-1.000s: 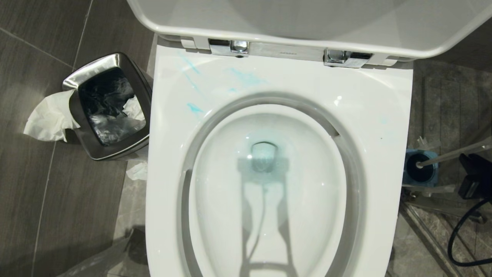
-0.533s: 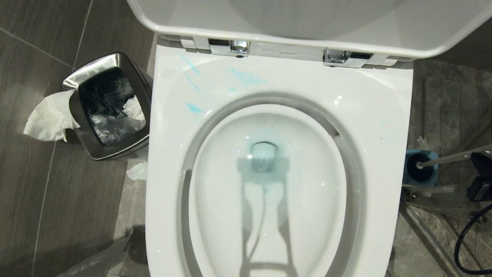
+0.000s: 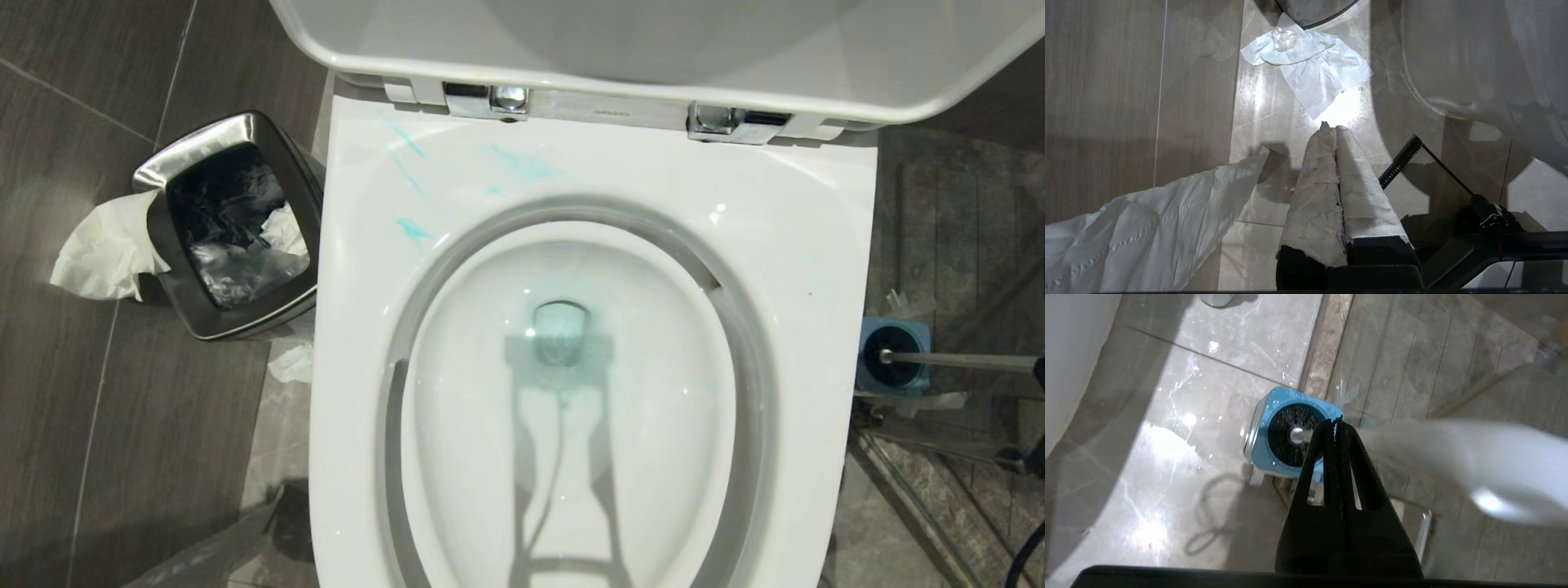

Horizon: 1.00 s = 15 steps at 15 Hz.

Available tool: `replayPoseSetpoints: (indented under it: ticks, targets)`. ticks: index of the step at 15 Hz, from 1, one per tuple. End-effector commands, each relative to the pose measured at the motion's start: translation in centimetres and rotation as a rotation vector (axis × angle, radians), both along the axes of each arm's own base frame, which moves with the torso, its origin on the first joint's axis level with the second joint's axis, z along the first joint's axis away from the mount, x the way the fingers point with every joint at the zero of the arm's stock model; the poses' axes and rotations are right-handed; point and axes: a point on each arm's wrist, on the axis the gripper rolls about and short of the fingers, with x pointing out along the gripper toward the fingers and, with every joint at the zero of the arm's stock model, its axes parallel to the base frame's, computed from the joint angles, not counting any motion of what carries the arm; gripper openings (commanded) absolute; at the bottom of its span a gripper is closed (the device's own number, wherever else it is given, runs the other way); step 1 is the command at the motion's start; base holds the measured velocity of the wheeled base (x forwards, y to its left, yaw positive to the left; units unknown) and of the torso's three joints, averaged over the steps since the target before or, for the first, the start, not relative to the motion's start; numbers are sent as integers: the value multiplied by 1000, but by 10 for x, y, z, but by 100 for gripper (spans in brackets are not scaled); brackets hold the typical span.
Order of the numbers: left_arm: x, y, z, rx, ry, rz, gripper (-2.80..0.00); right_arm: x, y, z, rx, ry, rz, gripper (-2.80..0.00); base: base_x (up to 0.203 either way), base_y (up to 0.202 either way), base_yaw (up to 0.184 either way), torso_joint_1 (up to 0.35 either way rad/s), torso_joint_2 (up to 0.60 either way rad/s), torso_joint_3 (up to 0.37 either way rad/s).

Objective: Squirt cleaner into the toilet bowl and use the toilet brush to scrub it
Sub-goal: Scrub the toilet bowl

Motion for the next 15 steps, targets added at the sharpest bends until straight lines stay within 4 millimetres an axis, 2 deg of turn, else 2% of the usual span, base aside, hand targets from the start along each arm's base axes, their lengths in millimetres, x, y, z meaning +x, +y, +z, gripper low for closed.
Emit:
replayPoseSetpoints:
  ticks: [1, 9, 15]
  targets:
    - [0, 0, 0, -1, 2, 0, -280, -20, 6, 11, -24, -64, -1, -280, 0, 0, 0, 0, 0, 0]
    - [0, 0, 0, -1, 2, 0, -280, -30, 10, 1, 10, 40, 10, -280, 0, 0, 0, 0, 0, 0]
    - [0, 0, 0, -1, 3, 0, -280, -55, 19, -10, 32, 149, 51, -280, 0, 0, 0, 0, 0, 0]
